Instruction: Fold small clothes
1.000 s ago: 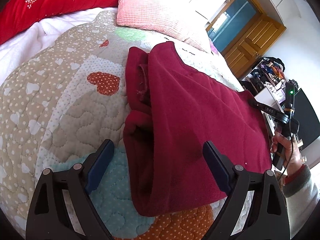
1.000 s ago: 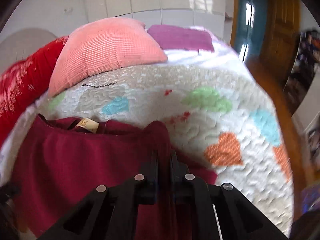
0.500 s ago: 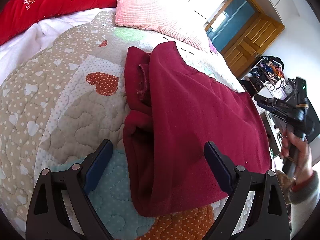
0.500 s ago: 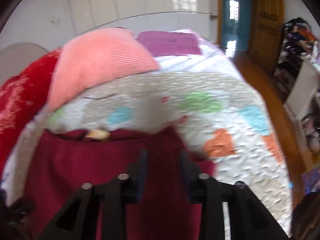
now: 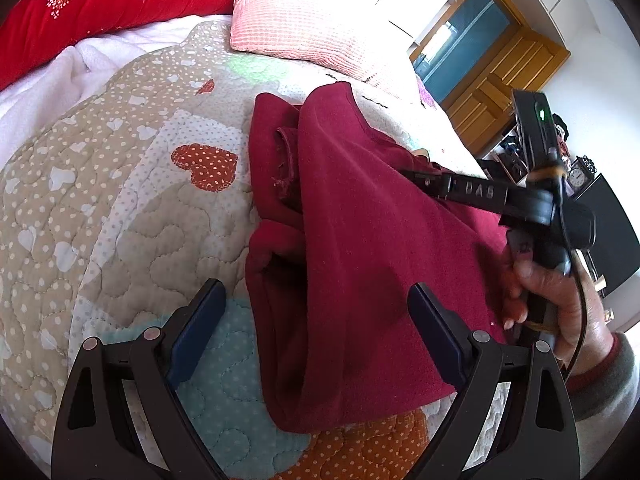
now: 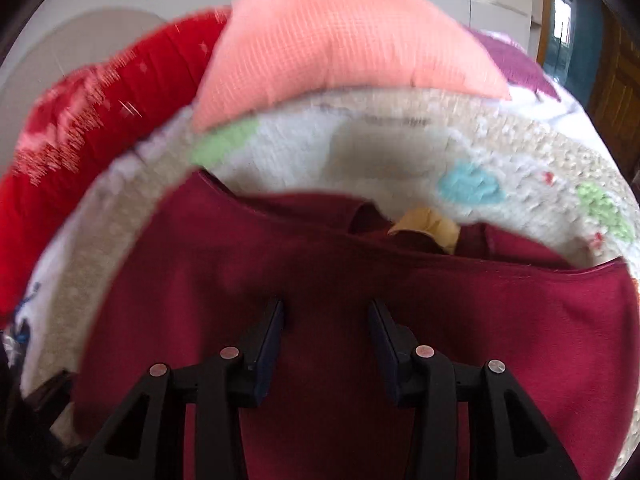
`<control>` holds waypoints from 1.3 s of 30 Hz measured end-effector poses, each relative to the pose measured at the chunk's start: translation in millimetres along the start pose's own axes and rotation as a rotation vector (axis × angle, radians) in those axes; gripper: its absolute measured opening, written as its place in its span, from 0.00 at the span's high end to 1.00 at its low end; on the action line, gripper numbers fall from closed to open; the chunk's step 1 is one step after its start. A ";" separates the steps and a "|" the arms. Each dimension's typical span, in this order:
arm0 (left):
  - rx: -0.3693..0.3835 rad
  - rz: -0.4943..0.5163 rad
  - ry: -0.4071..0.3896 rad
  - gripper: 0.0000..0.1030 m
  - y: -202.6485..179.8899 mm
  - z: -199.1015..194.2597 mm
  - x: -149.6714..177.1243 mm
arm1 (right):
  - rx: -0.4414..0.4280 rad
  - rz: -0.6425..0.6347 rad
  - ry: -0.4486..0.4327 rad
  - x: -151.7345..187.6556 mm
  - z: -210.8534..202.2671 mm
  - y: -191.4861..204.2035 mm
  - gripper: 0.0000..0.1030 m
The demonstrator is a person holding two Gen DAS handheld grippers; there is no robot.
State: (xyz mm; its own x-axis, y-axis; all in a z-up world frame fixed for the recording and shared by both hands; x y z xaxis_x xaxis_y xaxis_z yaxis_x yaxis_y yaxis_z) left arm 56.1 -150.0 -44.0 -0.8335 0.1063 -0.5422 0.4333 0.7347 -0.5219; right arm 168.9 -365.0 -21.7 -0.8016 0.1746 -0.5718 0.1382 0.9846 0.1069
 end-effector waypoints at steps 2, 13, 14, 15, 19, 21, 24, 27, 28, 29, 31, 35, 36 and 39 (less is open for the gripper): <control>0.014 -0.018 0.002 0.10 1.5 -2.0 -0.6 | 0.011 0.038 0.021 -5.9 -3.8 -0.1 0.59; 0.104 -0.156 -0.023 0.10 9.3 -17.9 3.9 | -0.142 -0.028 0.116 -31.6 -5.5 116.7 0.34; 0.103 -0.154 -0.022 0.10 9.3 -18.0 4.1 | -0.116 -0.058 0.141 -32.2 3.0 126.6 0.34; 0.103 -0.153 -0.022 0.10 9.1 -18.7 5.0 | -0.091 -0.081 0.176 -31.2 12.2 134.1 0.34; 0.116 -0.173 -0.021 0.10 12.1 -18.9 5.2 | 0.007 -0.178 0.266 -24.2 37.2 153.0 0.09; 0.114 -0.173 -0.018 0.11 13.1 -18.6 5.6 | 0.051 -0.227 0.294 -21.4 45.7 158.1 0.07; 0.104 -0.157 -0.020 0.10 11.8 -19.0 5.9 | 0.069 -0.263 0.300 -21.2 52.6 157.2 0.06; 0.101 -0.151 -0.023 0.10 8.7 -17.2 5.4 | 0.065 -0.284 0.273 -22.9 51.1 148.9 0.22; 0.098 -0.149 -0.024 0.10 5.6 -14.9 4.8 | 0.083 -0.290 0.255 -24.0 48.7 143.4 0.37; 0.094 -0.145 -0.026 0.10 4.2 -14.6 5.1 | 0.077 -0.289 0.231 -25.2 44.5 139.0 0.39; 0.083 -0.134 -0.029 0.10 -0.8 -12.2 4.6 | 0.035 -0.278 0.197 -25.2 35.7 133.1 0.56; 0.157 -0.087 -0.026 0.56 -27.8 -4.5 1.0 | -0.058 -0.229 0.117 -23.3 5.4 121.8 0.78; 0.192 -0.101 -0.006 0.63 -34.3 -2.2 2.4 | -0.078 -0.216 0.101 -22.8 -1.0 117.8 0.80; 0.214 -0.064 -0.021 0.77 -54.0 -5.4 3.0 | -0.143 -0.173 0.042 -26.9 -26.4 104.4 0.82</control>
State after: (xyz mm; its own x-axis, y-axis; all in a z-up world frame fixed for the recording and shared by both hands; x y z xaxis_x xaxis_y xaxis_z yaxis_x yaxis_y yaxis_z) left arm 28.3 -185.7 -13.8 -0.8552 0.0491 -0.5160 0.4449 0.5804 -0.6821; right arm 189.6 -267.1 26.3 -0.8299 -0.0006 -0.5579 -0.0855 0.9883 0.1262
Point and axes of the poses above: each gripper's, at about its wrist camera, not at the fingertips, and z roughly the way its jaws point, y to its left, x to its underside, the point moved 9 cm from there along z, roughly the way its jaws point, and after that the axes turned 4 degrees about x, right-handed, at the moved point
